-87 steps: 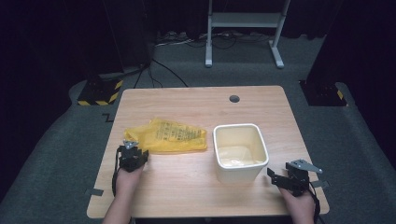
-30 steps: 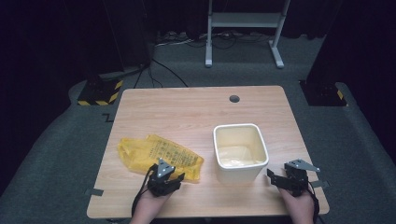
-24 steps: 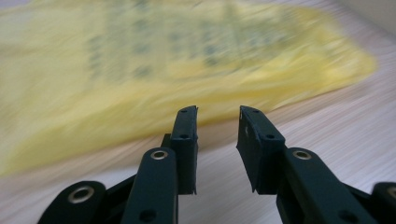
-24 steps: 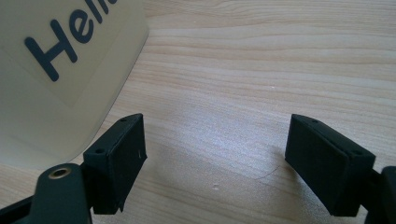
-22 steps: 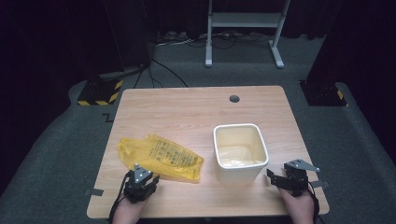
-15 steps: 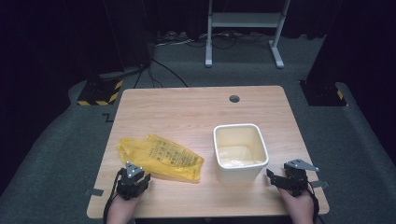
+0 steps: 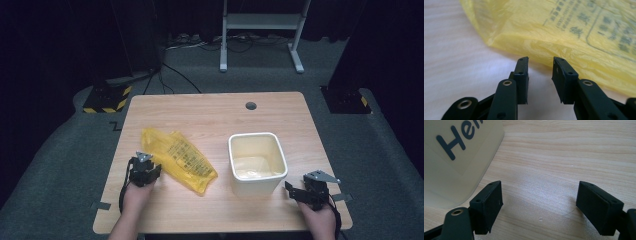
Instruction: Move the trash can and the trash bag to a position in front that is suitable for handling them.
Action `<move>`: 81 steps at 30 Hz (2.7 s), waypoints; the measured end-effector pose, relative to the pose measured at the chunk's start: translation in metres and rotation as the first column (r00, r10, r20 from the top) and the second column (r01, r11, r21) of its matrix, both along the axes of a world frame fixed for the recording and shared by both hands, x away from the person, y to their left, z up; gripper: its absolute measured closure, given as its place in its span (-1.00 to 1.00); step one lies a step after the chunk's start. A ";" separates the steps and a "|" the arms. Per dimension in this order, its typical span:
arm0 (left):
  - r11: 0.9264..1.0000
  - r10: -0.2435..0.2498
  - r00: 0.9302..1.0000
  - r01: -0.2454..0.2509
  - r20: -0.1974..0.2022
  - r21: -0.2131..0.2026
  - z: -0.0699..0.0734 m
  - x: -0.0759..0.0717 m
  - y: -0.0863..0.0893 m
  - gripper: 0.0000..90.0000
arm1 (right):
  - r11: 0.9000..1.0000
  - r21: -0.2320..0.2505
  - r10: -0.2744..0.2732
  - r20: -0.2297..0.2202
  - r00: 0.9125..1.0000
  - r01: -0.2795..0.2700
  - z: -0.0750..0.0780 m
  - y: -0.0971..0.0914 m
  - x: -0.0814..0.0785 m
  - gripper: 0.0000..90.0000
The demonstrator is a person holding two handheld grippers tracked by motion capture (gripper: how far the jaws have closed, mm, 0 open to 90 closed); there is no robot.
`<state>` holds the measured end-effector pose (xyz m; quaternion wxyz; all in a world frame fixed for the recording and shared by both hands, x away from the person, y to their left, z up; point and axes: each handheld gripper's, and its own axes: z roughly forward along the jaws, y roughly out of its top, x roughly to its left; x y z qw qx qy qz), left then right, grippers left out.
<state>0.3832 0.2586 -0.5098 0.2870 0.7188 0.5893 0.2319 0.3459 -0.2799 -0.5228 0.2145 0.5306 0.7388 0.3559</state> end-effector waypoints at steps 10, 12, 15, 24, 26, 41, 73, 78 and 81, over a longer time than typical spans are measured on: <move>1.000 0.004 0.999 -0.003 0.050 -0.018 0.004 0.027 -0.020 0.39 | 1.000 0.005 0.001 0.000 1.000 -0.001 0.000 -0.001 0.000 -0.54; 0.999 -0.008 0.997 0.011 0.080 -0.040 0.013 0.016 -0.025 0.41 | 1.000 0.008 0.002 -0.001 1.000 -0.002 0.000 -0.001 0.000 -0.54; 0.995 -0.063 0.991 0.072 0.120 -0.070 0.023 -0.003 -0.045 0.44 | 1.000 0.005 -0.001 -0.002 1.000 0.001 0.000 0.000 0.000 -0.54; 0.962 -0.271 0.959 0.273 0.079 -0.026 0.008 -0.032 -0.131 0.37 | 1.000 0.006 -0.002 -0.006 1.000 0.002 0.000 0.000 0.001 -0.53; 0.959 -0.282 0.957 0.283 0.069 -0.008 0.005 -0.033 -0.135 0.37 | 1.000 0.005 -0.002 -0.005 1.000 0.002 0.000 0.000 0.000 -0.53; 0.945 -0.327 0.944 0.327 0.032 -0.007 -0.005 -0.092 -0.103 0.37 | 1.000 -0.004 0.002 -0.006 1.000 -0.002 0.000 0.000 0.001 -0.53; 0.946 -0.324 0.941 0.324 0.097 0.013 0.009 -0.084 -0.075 0.04 | 1.000 0.009 0.007 0.024 1.000 -0.008 0.001 -0.001 -0.001 -0.54; 0.934 -0.344 0.909 0.356 0.233 -0.010 0.034 -0.073 -0.094 -0.24 | 0.998 0.060 -0.004 0.122 0.993 -0.004 0.018 -0.008 -0.002 -0.48; 0.928 -0.342 0.897 0.369 0.280 -0.051 0.045 -0.058 -0.115 -0.29 | 0.998 0.067 0.007 0.156 0.988 -0.018 0.029 -0.005 0.003 -0.45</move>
